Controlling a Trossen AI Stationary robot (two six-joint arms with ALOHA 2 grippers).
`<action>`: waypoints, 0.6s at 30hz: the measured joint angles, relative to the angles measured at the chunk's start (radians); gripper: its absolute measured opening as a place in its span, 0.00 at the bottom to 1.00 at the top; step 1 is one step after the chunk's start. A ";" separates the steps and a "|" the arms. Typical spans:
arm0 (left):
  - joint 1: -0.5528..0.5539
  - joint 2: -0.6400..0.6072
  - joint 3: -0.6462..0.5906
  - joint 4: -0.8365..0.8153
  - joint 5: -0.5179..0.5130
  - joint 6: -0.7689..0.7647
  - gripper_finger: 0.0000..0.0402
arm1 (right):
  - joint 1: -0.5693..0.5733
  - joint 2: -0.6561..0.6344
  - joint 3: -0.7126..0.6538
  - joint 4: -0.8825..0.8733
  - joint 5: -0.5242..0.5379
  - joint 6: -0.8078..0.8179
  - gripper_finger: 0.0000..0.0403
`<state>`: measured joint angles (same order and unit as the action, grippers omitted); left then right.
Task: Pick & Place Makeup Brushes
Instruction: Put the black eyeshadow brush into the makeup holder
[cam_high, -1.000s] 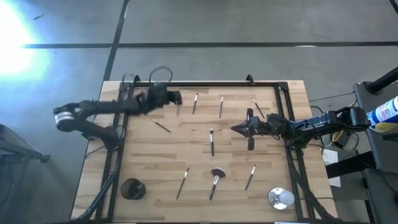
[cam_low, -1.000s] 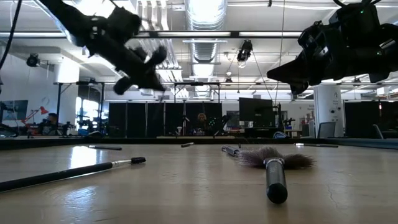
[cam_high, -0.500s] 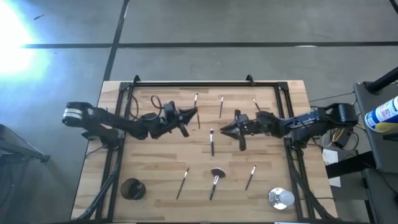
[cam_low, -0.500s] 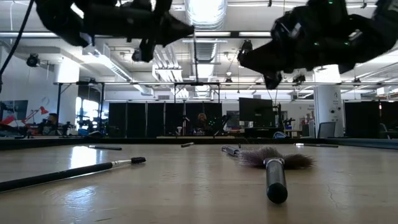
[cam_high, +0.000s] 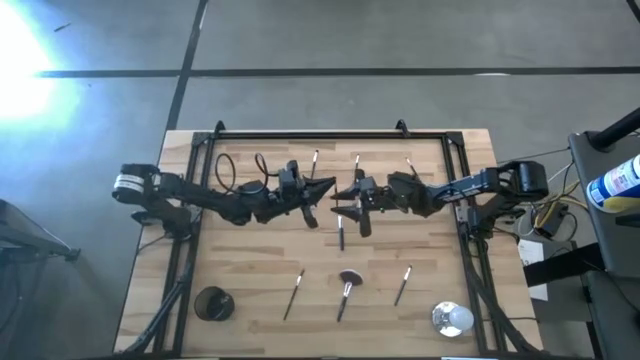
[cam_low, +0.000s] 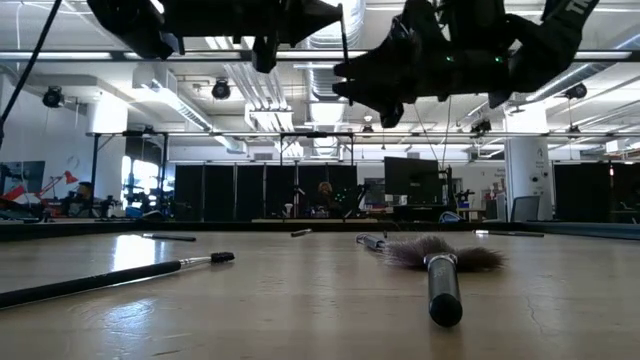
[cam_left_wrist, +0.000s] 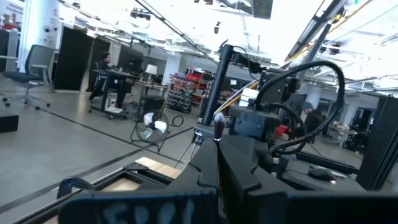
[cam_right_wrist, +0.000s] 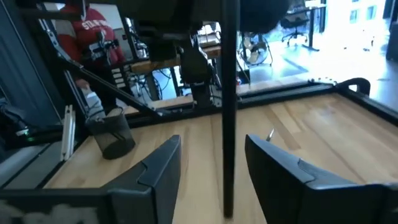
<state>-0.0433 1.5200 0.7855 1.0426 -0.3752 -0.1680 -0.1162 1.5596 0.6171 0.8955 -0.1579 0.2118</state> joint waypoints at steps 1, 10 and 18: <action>0.000 0.000 0.000 0.002 0.000 0.000 0.00 | 0.000 0.004 0.008 0.002 0.003 -0.004 0.41; -0.001 -0.001 -0.002 0.004 0.004 0.007 0.00 | 0.000 -0.003 0.013 -0.009 -0.001 -0.033 0.09; -0.004 -0.044 -0.003 -0.146 0.043 -0.054 0.08 | 0.001 -0.066 0.001 -0.084 -0.010 -0.048 0.03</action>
<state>-0.0477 1.4764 0.7820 0.8969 -0.3322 -0.2222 -0.1154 1.4935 0.6186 0.8112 -0.1677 0.1643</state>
